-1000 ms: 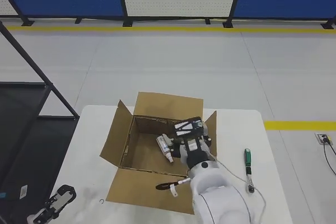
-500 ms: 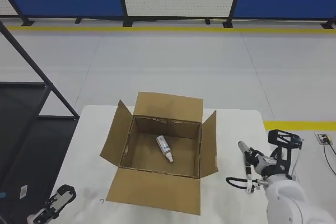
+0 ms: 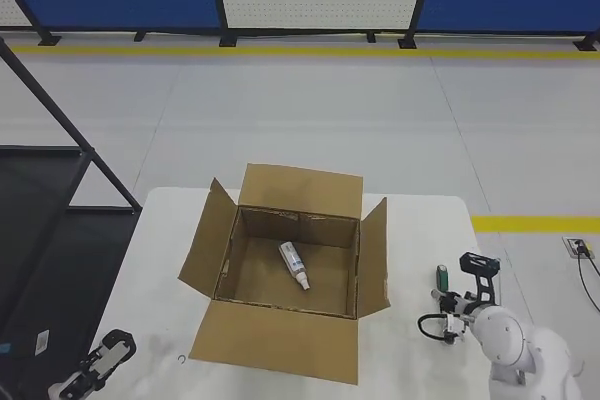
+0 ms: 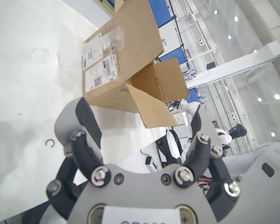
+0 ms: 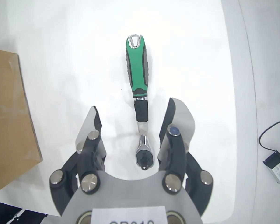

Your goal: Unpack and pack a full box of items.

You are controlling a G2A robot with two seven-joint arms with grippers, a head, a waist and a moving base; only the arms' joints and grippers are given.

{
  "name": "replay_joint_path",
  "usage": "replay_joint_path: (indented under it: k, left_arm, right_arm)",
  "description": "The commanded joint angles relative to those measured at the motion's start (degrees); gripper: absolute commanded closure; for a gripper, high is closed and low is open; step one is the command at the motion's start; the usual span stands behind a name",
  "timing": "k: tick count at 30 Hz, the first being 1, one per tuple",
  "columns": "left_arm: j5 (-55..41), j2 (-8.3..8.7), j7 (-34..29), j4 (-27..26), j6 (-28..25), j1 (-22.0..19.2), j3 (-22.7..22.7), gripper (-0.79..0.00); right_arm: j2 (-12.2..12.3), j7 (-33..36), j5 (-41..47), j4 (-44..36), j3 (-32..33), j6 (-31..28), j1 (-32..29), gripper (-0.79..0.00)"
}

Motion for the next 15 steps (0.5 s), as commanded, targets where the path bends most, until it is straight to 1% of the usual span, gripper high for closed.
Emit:
replay_joint_path:
  k: [1,2,5,15]
  left_arm:
    - [0.0,0.0,0.0,0.0,0.0,0.0,0.0,-0.785]
    - [0.0,0.0,0.0,0.0,0.0,0.0,0.0,-0.785]
    - [0.0,0.0,0.0,0.0,0.0,0.0,0.0,-0.785]
    - [0.0,0.0,0.0,0.0,0.0,0.0,0.0,-0.785]
  right_arm:
    - [0.17,0.35,-0.12,1.59,-0.53,-0.98,0.68,-0.443]
    - [0.24,0.4,-0.11,2.06,-0.84,-1.28,1.0,-0.419]
    - [0.46,1.03,-0.81,2.95,-1.61,-1.66,1.64,-0.391]
    - [1.1,3.47,-4.78,5.23,-3.91,0.04,4.55,-0.376]
